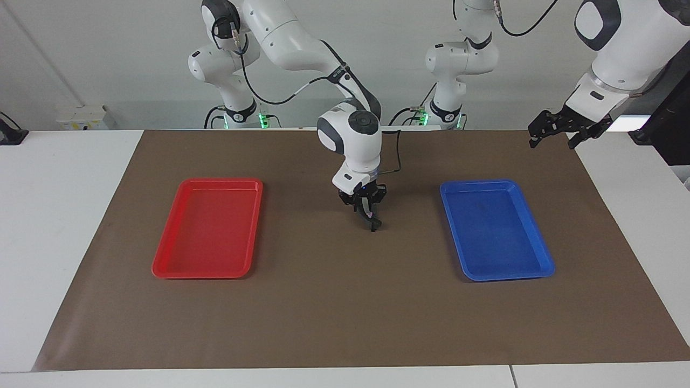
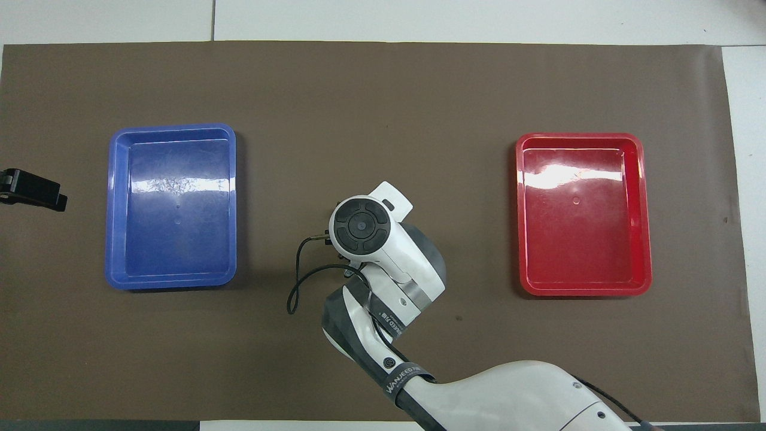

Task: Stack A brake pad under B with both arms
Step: 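Lower the right gripper's pad onto the placed pad and open the gripper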

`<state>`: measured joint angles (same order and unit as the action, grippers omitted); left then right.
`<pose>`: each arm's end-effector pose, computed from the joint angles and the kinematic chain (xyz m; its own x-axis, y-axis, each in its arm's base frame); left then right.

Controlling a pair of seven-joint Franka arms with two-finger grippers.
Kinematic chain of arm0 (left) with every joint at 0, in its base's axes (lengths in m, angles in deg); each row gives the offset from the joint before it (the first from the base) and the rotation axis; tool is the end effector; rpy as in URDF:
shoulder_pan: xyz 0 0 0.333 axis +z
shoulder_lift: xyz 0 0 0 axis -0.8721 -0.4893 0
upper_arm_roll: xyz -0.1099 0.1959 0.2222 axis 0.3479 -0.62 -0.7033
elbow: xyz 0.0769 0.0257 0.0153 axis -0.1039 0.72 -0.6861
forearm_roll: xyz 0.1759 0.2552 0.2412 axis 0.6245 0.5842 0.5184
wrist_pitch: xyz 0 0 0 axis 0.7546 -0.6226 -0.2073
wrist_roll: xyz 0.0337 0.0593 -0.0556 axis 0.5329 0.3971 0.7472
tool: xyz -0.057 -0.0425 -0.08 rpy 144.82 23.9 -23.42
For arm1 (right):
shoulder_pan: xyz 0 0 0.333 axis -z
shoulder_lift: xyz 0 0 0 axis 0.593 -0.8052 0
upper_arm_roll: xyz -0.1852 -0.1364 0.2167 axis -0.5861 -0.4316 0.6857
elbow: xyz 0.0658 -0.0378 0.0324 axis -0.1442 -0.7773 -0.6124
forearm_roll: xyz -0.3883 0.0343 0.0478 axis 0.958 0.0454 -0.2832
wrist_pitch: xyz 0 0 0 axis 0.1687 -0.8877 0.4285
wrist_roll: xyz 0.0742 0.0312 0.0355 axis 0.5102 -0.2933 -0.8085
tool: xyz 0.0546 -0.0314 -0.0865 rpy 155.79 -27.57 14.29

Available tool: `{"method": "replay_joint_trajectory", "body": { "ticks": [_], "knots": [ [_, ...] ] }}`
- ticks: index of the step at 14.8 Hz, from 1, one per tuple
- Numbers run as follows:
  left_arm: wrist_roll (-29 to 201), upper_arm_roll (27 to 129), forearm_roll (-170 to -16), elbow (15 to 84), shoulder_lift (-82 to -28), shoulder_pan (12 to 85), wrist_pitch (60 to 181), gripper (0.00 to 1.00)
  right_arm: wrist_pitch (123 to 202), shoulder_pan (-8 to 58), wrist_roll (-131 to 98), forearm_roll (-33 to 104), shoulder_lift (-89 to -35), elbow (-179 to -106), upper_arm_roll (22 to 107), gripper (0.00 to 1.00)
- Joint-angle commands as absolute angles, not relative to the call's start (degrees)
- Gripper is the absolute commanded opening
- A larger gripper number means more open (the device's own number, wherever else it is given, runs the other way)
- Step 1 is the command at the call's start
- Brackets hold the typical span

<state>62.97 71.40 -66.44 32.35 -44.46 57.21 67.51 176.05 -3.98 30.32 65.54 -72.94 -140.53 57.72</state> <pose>0.5403 0.0015 0.6117 0.9863 -0.1327 -0.0981 -0.1336 -0.9910 -0.0028 0.5016 0.4322 0.3093 0.9991 0.0239 0.0362 0.0255 -0.9986 -0.0454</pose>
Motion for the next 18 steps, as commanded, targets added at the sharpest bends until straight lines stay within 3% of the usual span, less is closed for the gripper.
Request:
{"method": "replay_joint_trajectory", "body": {
  "ticks": [1, 14, 18],
  "knots": [
    [62.6, 71.8, -66.8, 31.8, -44.3, 58.0, 66.1, 0.99, 177.5, -3.4, 28.0, 65.1, -73.2, -139.8, 58.0, 0.00],
    [62.6, 71.8, -66.8, 31.8, -44.3, 58.0, 66.1, 0.99, 180.1, -3.4, 27.2, 62.7, -73.3, -141.3, 58.0, 0.00],
    [62.6, 71.8, -66.8, 31.8, -44.3, 58.0, 66.1, 0.99, 182.3, -3.5, 27.1, 62.6, -73.2, -142.6, 58.0, 0.06]
  ]
}}
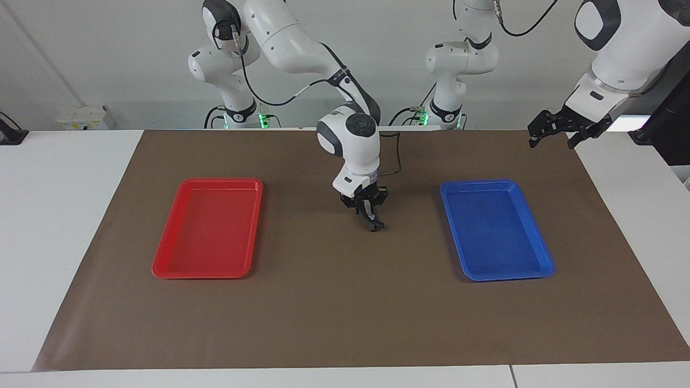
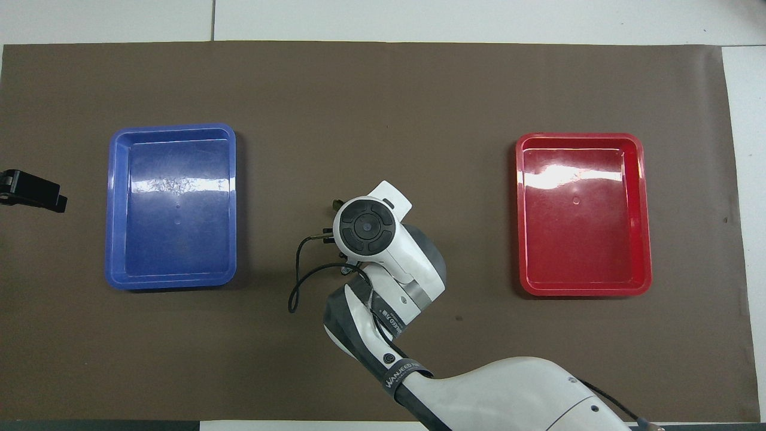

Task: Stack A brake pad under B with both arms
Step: 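Lower the right gripper's pad onto the placed pad and open the gripper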

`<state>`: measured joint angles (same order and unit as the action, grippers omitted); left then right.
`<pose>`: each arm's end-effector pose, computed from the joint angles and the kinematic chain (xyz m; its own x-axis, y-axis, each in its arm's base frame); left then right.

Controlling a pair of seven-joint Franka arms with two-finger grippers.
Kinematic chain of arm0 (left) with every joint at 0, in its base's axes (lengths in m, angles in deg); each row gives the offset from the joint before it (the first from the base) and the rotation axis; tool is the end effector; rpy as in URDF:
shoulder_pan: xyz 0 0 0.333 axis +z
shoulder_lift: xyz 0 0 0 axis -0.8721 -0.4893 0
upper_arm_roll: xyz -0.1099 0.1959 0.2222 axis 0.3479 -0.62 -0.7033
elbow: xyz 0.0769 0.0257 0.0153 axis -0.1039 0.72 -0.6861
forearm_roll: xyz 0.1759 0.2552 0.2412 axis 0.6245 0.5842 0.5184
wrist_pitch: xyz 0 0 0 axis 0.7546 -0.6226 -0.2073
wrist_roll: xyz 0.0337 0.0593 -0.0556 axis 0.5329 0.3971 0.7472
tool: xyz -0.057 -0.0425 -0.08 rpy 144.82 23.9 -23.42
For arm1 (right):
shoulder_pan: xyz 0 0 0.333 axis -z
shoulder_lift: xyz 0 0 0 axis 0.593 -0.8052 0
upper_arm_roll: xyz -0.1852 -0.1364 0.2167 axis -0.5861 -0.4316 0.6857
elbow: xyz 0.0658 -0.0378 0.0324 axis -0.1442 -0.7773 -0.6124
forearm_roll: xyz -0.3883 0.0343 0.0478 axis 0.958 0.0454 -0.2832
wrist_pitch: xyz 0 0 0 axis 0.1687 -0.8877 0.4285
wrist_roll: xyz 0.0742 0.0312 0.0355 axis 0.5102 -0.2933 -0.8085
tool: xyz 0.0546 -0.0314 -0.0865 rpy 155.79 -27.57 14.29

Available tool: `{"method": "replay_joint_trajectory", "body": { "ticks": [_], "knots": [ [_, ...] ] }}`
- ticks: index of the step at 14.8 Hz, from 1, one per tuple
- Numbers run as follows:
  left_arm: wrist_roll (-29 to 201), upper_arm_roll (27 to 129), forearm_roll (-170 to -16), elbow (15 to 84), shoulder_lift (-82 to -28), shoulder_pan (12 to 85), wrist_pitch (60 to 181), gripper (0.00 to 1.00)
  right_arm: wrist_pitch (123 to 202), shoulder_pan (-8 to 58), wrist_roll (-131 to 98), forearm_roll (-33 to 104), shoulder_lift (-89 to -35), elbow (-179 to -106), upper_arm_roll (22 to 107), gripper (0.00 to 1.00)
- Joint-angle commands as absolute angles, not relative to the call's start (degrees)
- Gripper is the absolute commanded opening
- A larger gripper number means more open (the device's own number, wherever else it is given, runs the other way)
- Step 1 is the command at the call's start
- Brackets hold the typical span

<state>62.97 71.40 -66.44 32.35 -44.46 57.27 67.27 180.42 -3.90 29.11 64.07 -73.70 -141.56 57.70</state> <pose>0.5398 0.0021 0.6114 0.9860 -0.1316 -0.1022 -0.1325 -0.9912 -0.0022 0.5040 0.4330 0.2998 0.9979 0.0235 0.0604 0.0288 -0.9958 -0.0872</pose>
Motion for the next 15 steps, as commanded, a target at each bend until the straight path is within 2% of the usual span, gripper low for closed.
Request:
{"method": "replay_joint_trajectory", "body": {
  "ticks": [1, 2, 3, 4, 6, 7, 8, 13, 15],
  "knots": [
    [62.6, 71.8, -66.8, 31.8, -44.3, 58.0, 66.1, 0.99, 182.4, -3.4, 27.1, 62.7, -73.2, -142.6, 58.1, 0.07],
    [62.6, 71.8, -66.8, 31.8, -44.3, 58.0, 66.1, 0.99, 182.5, -3.5, 27.1, 62.6, -73.2, -142.6, 58.1, 0.08],
    [62.6, 71.8, -66.8, 31.8, -44.3, 58.0, 66.1, 0.99, 182.5, -3.4, 27.1, 62.6, -73.2, -142.6, 58.1, 0.13],
    [62.6, 71.8, -66.8, 31.8, -44.3, 58.0, 66.2, 0.99, 182.5, -3.4, 27.0, 62.6, -73.2, -142.6, 58.0, 0.24],
    [62.6, 71.8, -66.8, 31.8, -44.3, 58.0, 66.1, 0.99, 182.9, -3.4, 27.1, 62.5, -73.2, -142.6, 58.1, 0.68],
    [62.6, 71.8, -66.8, 31.8, -44.3, 58.0, 66.1, 0.99, 182.9, -3.6, 27.1, 62.5, -73.2, -142.7, 58.0, 0.94],
    [62.6, 71.8, -66.8, 31.8, -44.3, 58.0, 66.1, 0.99, 182.9, -3.7, 27.1, 62.5, -73.2, -142.7, 58.0, 1.00],
    [62.6, 71.8, -66.8, 31.8, -44.3, 58.0, 66.2, 0.99, 180.7, -3.5, 27.5, 63.4, -72.6, -141.8, 57.7, 1.00],
    [62.6, 71.8, -66.8, 31.8, -44.3, 58.0, 66.1, 0.99, 178.0, -1.5, 27.8, 63.7, -69.3, -141.9, 57.2, 1.00]
  ]
}}
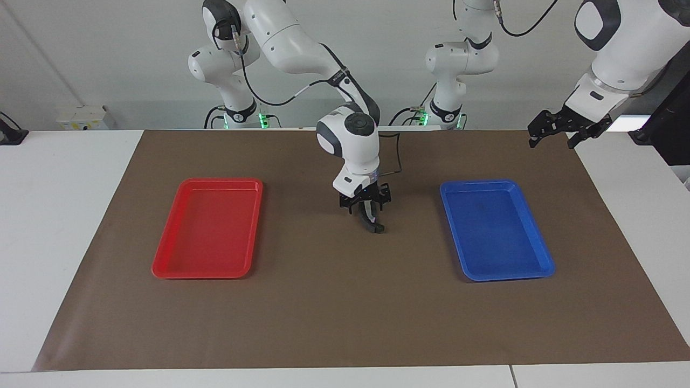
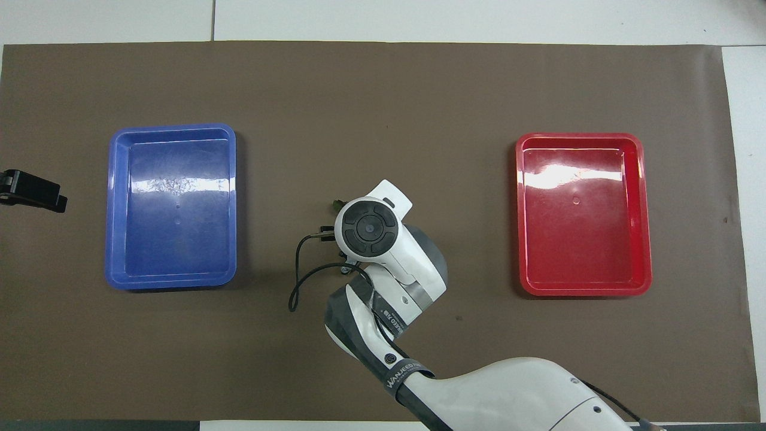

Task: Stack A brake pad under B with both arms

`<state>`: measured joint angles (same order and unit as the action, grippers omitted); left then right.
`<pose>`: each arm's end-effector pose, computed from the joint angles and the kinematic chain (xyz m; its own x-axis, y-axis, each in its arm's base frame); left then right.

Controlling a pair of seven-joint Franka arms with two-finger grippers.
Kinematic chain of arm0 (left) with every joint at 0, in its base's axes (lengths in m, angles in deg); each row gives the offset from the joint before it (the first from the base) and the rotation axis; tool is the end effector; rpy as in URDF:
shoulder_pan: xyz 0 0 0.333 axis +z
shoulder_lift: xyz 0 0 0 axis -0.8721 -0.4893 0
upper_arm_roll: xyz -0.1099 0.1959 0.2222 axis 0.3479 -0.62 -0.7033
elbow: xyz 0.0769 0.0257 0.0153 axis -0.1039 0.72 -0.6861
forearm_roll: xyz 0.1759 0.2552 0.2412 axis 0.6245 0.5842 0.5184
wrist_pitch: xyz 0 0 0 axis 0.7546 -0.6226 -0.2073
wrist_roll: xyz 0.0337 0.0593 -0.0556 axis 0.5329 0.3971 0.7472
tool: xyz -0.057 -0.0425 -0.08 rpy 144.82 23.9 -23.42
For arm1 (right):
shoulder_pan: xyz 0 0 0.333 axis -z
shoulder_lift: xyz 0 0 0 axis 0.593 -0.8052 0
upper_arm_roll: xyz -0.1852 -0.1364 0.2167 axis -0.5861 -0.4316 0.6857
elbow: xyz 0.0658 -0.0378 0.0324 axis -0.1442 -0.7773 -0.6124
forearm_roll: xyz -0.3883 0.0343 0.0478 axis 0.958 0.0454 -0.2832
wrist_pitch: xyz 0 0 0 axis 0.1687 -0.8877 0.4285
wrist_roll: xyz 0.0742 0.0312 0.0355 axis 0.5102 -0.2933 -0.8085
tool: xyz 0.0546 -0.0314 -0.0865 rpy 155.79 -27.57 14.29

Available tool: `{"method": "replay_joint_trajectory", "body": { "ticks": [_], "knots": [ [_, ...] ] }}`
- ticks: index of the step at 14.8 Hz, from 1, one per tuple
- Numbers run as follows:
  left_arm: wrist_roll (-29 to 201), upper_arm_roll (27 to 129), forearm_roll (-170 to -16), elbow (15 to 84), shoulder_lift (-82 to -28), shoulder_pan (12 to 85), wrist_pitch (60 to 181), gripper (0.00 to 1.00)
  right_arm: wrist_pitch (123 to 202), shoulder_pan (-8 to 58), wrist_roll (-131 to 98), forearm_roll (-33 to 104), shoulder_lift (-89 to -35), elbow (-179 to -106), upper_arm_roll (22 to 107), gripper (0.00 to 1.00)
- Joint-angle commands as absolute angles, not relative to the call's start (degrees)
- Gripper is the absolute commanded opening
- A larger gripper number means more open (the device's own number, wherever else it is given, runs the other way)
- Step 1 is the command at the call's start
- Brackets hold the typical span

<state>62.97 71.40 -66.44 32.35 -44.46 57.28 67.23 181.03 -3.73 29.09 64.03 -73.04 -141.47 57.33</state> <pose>0.5397 0.0022 0.6113 0.9860 -0.1314 -0.1029 -0.1323 -0.9912 -0.0021 0.5092 0.4297 0.3092 0.9967 0.0135 0.0804 0.0215 -0.9948 -0.1000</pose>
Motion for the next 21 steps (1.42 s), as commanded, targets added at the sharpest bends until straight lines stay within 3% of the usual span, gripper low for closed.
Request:
{"method": "replay_joint_trajectory", "body": {
  "ticks": [1, 5, 13, 21],
  "knots": [
    [62.6, 71.8, -66.8, 31.8, -44.3, 58.0, 66.1, 0.99, 176.5, 0.6, 27.8, 63.8, -67.5, -142.2, 57.2, 1.00],
    [62.6, 71.8, -66.8, 31.8, -44.3, 58.0, 66.1, 0.99, 169.3, 9.6, 27.4, 65.7, -60.0, -142.7, 57.2, 1.00],
    [62.6, 71.8, -66.8, 31.8, -44.3, 58.0, 66.1, 0.99, 156.1, 28.0, 11.5, 71.7, -50.1, -142.3, 57.5, 1.00],
    [62.6, 71.8, -66.8, 31.8, -44.3, 58.0, 66.1, 0.99, 139.6, 35.4, 3.6, 68.9, -41.5, -140.6, 57.2, 1.00]
  ]
}}
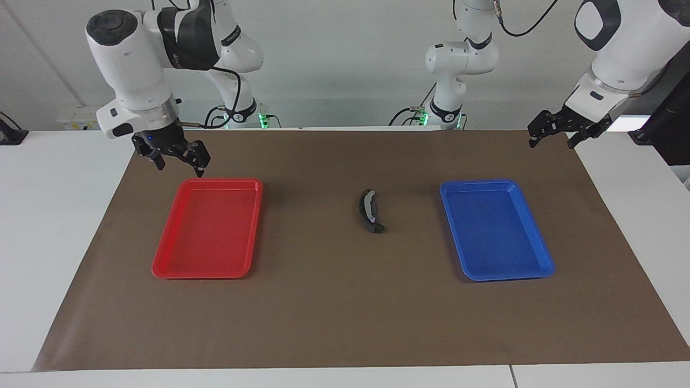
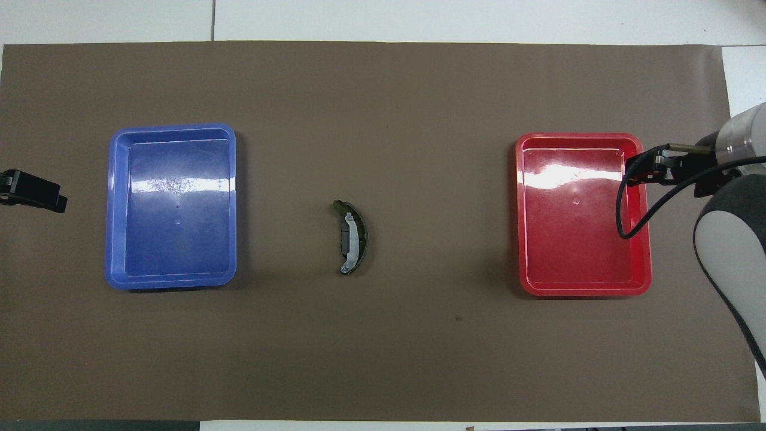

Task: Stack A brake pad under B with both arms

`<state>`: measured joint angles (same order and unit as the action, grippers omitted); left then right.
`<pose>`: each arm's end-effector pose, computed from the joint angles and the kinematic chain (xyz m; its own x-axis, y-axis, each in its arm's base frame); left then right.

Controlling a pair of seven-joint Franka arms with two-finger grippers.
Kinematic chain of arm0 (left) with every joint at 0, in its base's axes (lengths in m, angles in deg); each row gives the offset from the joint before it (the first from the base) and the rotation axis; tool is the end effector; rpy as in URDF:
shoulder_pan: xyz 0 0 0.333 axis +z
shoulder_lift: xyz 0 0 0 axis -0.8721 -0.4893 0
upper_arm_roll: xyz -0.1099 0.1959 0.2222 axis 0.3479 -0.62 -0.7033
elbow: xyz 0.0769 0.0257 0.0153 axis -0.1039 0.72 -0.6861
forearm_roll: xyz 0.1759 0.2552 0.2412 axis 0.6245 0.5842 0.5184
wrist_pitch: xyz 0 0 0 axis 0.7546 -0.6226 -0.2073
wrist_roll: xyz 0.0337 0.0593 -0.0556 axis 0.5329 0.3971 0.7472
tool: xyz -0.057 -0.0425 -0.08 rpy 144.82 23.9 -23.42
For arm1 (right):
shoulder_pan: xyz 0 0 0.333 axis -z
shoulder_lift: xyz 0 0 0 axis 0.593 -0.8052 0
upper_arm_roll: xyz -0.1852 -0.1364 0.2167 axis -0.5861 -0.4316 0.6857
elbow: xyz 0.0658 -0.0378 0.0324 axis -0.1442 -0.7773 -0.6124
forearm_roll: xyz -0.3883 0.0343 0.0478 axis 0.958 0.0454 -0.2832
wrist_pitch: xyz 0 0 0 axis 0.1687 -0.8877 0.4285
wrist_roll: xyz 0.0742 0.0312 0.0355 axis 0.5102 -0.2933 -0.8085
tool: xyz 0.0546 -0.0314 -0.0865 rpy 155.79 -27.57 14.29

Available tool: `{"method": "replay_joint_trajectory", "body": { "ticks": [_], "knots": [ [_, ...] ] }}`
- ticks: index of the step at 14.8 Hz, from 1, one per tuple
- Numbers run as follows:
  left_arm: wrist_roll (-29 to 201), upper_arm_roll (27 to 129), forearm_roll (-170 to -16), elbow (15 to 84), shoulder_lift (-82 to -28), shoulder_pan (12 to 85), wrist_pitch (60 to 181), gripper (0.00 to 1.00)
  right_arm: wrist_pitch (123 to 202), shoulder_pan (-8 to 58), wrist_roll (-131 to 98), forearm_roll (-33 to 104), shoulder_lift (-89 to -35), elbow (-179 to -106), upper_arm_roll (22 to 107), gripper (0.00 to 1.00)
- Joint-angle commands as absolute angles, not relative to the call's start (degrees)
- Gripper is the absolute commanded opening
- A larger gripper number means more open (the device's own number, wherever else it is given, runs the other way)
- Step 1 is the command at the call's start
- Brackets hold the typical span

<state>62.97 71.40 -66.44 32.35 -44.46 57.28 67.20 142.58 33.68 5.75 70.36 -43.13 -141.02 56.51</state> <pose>0.5396 0.0022 0.6113 0.9859 -0.1314 -0.1034 -0.1323 -0.9912 -0.0021 0.5407 0.0108 0.5718 0.9787 -0.2052 0.0019 -0.2048 -0.9761 0.0724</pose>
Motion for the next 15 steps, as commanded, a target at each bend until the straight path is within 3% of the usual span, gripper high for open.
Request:
{"method": "replay_joint_trajectory", "body": {
  "ticks": [1, 4, 11, 13, 15],
  "knots": [
    [62.6, 71.8, -66.8, 31.8, -44.3, 58.0, 66.1, 0.99, 138.0, 35.5, 3.6, 68.9, -41.5, -139.1, 57.2, 1.00],
    [62.6, 71.8, -66.8, 31.8, -44.3, 58.1, 65.7, 0.99, 132.8, 35.9, 2.3, 68.9, -44.2, -132.1, 57.1, 1.00],
    [62.4, 71.8, -66.8, 31.8, -44.3, 58.0, 65.7, 0.99, 133.7, 35.0, 1.4, 68.6, -44.1, -132.2, 57.4, 1.00],
    [62.4, 71.8, -66.8, 31.8, -44.3, 58.0, 66.5, 0.99, 128.0, 35.5, -2.3, 67.1, -44.6, -128.5, 57.5, 1.00],
    [62.2, 71.8, -66.9, 32.7, -44.3, 58.0, 69.9, 0.99, 127.1, 36.2, -6.0, 66.5, -44.7, -128.2, 57.0, 1.00]
  ]
}}
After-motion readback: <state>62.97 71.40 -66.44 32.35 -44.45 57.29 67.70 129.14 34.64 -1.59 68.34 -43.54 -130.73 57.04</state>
